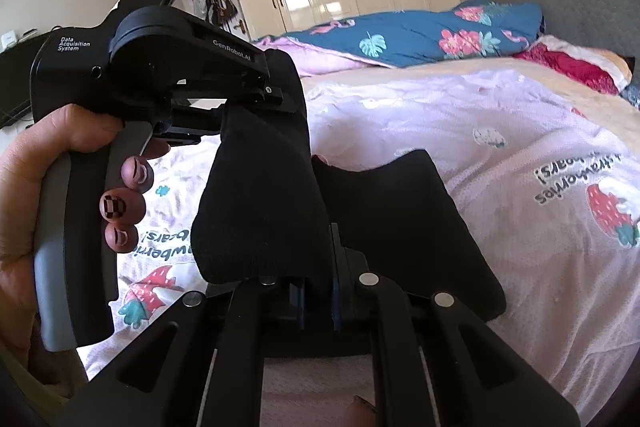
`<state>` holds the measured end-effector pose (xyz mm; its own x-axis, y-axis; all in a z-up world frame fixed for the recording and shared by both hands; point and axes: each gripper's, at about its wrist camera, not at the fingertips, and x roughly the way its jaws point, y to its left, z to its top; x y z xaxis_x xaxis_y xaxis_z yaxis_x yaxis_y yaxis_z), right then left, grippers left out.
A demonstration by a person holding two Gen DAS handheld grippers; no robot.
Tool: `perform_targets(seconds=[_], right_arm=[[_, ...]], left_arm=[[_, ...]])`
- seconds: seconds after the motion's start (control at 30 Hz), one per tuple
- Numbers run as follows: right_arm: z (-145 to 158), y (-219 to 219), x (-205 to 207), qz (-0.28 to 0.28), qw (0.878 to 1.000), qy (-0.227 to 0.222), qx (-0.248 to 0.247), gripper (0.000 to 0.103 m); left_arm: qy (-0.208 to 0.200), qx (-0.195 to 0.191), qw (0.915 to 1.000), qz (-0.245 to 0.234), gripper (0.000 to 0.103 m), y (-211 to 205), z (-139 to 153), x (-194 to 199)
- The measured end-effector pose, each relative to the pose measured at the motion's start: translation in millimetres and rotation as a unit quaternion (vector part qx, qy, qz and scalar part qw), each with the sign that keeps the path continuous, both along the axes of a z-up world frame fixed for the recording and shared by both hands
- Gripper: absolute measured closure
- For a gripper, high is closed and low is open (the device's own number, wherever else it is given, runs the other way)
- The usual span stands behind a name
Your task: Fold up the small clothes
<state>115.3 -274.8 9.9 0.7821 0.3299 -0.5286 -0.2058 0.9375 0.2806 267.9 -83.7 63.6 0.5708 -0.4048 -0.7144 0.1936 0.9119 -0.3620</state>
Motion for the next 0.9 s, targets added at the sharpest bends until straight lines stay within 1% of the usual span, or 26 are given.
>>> perform_targets(seconds=[0.07,0.27,0.5,0.6,0.9], right_arm=[[-3.7,-6.2,3.7,-0.003,1.0,0.016,0.017,0.095],[-14.6,-18.8,12.1,-0.017,0.998,0.052,0.042,0.095],[-24.3,-28.8,18.9,-0.023,0.994,0.088,0.06,0.095],[-28.3,-34.6,20.9,-0.026,0.991,0.105,0.078,0.095],[-36.9,-46.8,22.7,-0.035,0.983,0.14,0.116,0.094]], left_arm=[[0.007,0.002,1.0,-0.003,0.089,-4.9,-4.3,3.6],[0.021,0.005,0.9997,-0.008,0.089,-18.6,-16.6,10.9],[0.032,0.013,0.9993,-0.014,0.089,-33.5,-28.0,17.4],[0.039,0.013,0.999,-0.016,0.089,-39.0,-33.0,21.3],[0.053,0.021,0.9981,-0.025,0.084,-56.8,-45.8,31.8]])
